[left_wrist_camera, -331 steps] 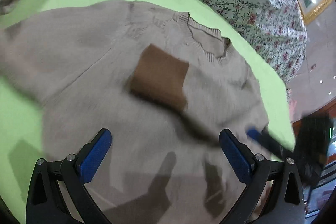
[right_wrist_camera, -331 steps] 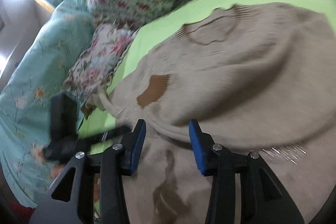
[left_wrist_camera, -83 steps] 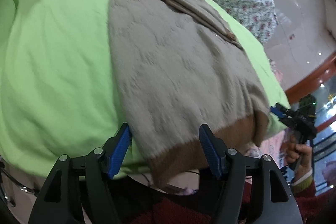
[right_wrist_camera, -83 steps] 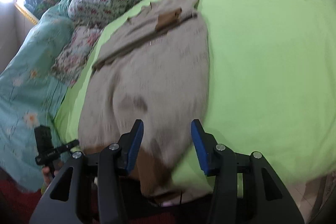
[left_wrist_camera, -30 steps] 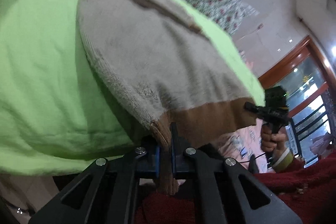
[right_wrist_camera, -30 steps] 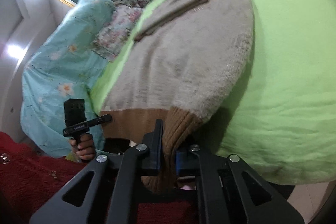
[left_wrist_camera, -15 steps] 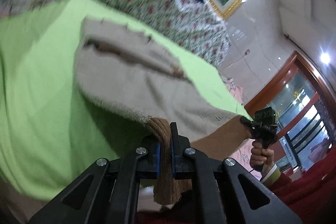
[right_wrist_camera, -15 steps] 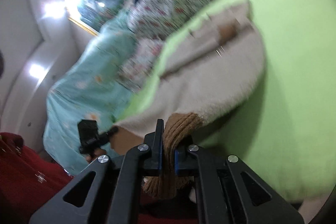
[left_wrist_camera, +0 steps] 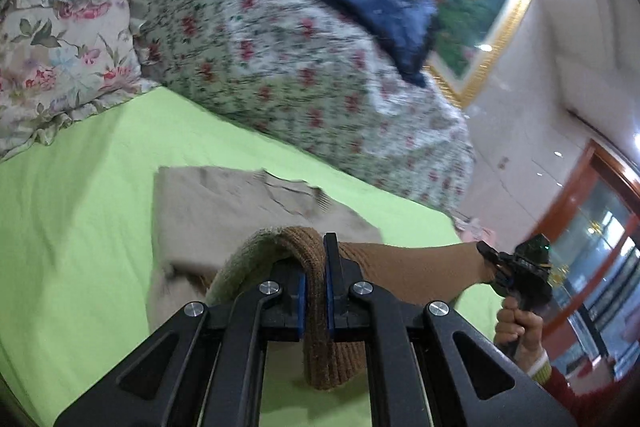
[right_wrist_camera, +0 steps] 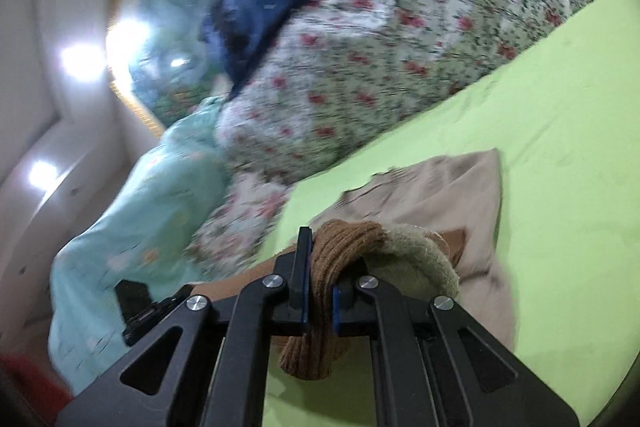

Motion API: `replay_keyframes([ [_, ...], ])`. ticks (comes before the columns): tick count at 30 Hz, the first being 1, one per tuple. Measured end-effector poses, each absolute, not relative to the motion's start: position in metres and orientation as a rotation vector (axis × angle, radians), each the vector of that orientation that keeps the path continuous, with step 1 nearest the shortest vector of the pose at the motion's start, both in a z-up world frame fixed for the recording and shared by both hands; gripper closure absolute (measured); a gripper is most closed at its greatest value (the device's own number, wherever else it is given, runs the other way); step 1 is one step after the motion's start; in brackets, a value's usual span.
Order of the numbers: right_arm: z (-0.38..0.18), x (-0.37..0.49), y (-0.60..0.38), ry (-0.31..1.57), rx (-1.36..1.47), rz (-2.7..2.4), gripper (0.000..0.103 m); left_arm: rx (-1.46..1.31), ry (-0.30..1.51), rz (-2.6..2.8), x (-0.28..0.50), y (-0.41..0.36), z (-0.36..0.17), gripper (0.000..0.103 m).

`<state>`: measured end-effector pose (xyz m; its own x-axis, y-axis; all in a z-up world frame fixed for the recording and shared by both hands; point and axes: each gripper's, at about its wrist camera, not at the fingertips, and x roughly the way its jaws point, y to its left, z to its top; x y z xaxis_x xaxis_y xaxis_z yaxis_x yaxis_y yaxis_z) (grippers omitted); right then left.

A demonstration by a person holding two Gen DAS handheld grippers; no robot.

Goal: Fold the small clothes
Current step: 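Fold the hem over toward the collar with both grippers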

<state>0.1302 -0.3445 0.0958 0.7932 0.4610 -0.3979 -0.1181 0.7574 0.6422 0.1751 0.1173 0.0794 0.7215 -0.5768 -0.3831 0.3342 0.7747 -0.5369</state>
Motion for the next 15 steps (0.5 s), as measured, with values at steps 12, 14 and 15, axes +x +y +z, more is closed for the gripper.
replay_keyframes([
  [12, 0.028, 0.268, -0.367, 0.752, 0.618, 0.149, 0.094, -0.430, 0.748, -0.353, 0.333, 0.108, 0.012, 0.097],
  [14, 0.013, 0.282, -0.372, 0.772, 0.633, 0.135, 0.094, -0.434, 0.771, -0.341, 0.350, 0.108, -0.003, 0.097],
  [15, 0.009, 0.286, -0.373, 0.780, 0.633, 0.132, 0.094, -0.434, 0.784, -0.334, 0.357, 0.108, -0.010, 0.097],
])
